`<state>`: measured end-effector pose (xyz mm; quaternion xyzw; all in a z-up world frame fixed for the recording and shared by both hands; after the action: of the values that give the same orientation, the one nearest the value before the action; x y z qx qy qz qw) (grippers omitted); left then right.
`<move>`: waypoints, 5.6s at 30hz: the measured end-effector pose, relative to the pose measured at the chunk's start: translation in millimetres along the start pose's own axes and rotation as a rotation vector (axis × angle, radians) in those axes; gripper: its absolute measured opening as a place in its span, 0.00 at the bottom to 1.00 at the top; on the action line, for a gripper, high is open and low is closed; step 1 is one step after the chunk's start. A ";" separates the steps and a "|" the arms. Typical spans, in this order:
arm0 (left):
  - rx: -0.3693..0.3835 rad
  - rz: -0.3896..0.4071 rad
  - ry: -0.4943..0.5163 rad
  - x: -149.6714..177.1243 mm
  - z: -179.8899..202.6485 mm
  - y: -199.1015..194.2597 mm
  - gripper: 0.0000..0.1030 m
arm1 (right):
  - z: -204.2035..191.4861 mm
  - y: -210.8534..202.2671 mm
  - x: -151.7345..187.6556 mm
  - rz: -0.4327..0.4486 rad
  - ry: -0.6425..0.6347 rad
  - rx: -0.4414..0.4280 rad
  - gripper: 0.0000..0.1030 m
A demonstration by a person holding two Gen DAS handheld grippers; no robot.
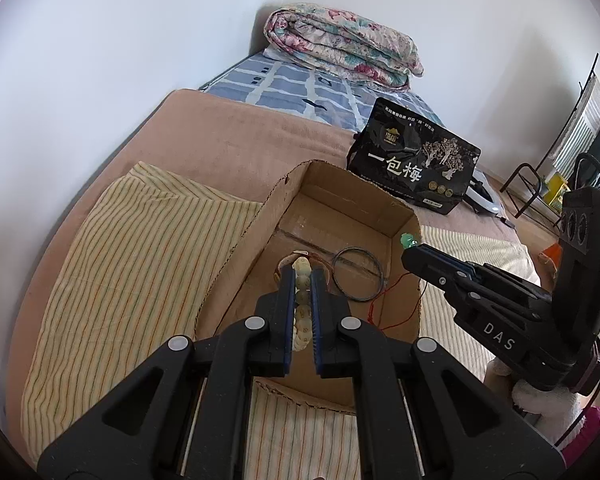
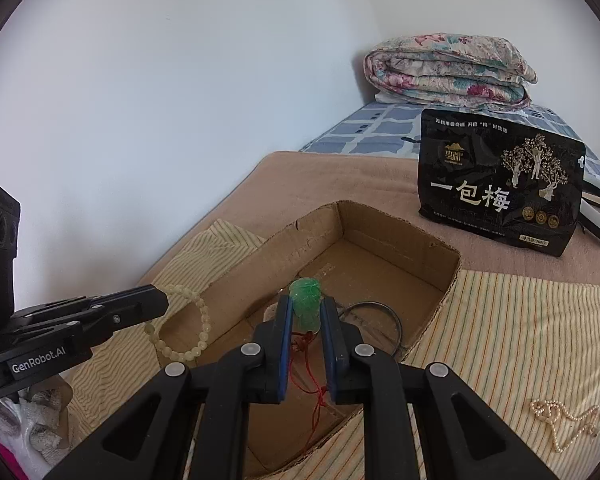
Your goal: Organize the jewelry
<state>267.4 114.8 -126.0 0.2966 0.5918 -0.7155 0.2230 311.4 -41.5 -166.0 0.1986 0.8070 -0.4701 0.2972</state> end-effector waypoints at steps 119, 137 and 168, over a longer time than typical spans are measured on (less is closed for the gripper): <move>0.378 -0.203 0.516 48.1 376.5 160.3 0.18 | 404.4 -146.5 48.3 0.018 0.639 0.397 1.00; 0.360 -0.212 0.504 49.3 379.3 184.5 0.07 | 400.6 -135.3 48.7 -0.022 0.555 0.441 1.00; 0.367 -0.197 0.520 50.8 358.6 140.4 0.06 | 358.0 -139.5 36.8 -0.061 0.364 0.454 0.11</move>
<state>267.1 -262.8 -217.0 0.4460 0.5158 -0.7287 -0.0630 305.1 -420.7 -237.6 0.3168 0.7267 -0.6040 0.0814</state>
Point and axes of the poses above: each gripper's, at about its wrist camera, not at the fingertips, and y roughly the way its jaws point, z to its right, x to its underside, the point moved 3 cm from there along y, roughly the way its jaws point, and after that the axes turned 12 degrees about y, right-handed, at the moved point
